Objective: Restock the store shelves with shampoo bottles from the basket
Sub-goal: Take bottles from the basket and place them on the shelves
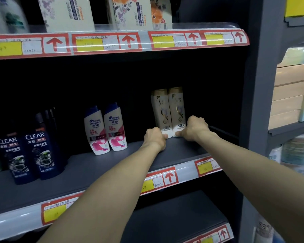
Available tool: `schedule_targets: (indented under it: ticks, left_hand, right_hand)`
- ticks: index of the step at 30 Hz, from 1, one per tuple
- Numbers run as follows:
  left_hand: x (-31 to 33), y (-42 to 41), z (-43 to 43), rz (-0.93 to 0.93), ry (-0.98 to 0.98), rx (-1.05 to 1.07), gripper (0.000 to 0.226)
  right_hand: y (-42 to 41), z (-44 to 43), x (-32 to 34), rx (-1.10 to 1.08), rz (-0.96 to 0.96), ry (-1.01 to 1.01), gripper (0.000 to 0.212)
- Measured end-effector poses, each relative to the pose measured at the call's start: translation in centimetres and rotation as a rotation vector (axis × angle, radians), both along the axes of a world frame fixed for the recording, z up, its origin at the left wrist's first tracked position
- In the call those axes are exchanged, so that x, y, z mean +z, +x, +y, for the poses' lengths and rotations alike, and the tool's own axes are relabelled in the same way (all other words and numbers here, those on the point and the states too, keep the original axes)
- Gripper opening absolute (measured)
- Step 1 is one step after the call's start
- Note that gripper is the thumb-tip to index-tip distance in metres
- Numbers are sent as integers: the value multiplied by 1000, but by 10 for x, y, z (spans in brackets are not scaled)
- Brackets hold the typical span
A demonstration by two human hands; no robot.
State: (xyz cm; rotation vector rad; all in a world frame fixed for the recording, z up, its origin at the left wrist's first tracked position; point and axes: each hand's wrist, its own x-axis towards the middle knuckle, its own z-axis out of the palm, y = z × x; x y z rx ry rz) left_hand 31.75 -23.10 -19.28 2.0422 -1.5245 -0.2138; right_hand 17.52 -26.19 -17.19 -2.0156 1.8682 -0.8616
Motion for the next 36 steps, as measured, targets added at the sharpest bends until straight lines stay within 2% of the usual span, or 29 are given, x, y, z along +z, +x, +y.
schedule_targets:
  ticks: [4, 7, 10, 12, 14, 16, 19, 21, 25, 28, 30, 36]
  left_hand:
    - [10, -2, 14, -22, 86, -35, 48]
    - [26, -2, 39, 42, 138, -69, 44]
    - [38, -1, 80, 129, 54, -102, 35]
    - [39, 5, 119, 153, -25, -137, 46]
    - [34, 14, 167, 169, -109, -193, 59]
    - [22, 30, 221, 150, -207, -220, 60]
    - [-11, 58, 308, 83, -323, -216, 54]
    - [-41, 76, 362, 61, -334, -191, 46]
    - [-105, 113, 434, 50, -224, -102, 40]
    - [-156, 138, 465, 83, -170, -53, 35]
    - [-188, 149, 483, 152, -130, -36, 32]
    - [-272, 179, 527, 222, 93, -20, 31]
  right_hand:
    - [-1, 15, 2, 56, 54, 53, 57]
    - [0, 46, 7, 126, 87, 44, 57]
    - [1, 98, 11, 216, 58, -59, 59]
    - [3, 143, 10, 290, 3, -118, 53]
    - [7, 189, 5, 365, -68, -144, 59]
    - [14, 232, -2, 428, -133, -167, 62]
    - [31, 285, -24, 526, -189, -138, 48]
    - [45, 316, -47, 583, -198, -83, 51]
    - [67, 363, -107, 655, -112, 23, 57]
    - [88, 388, -155, 670, -47, 82, 44]
    - [104, 405, -185, 697, -20, 150, 45]
    - [127, 430, -272, 744, 17, 350, 30]
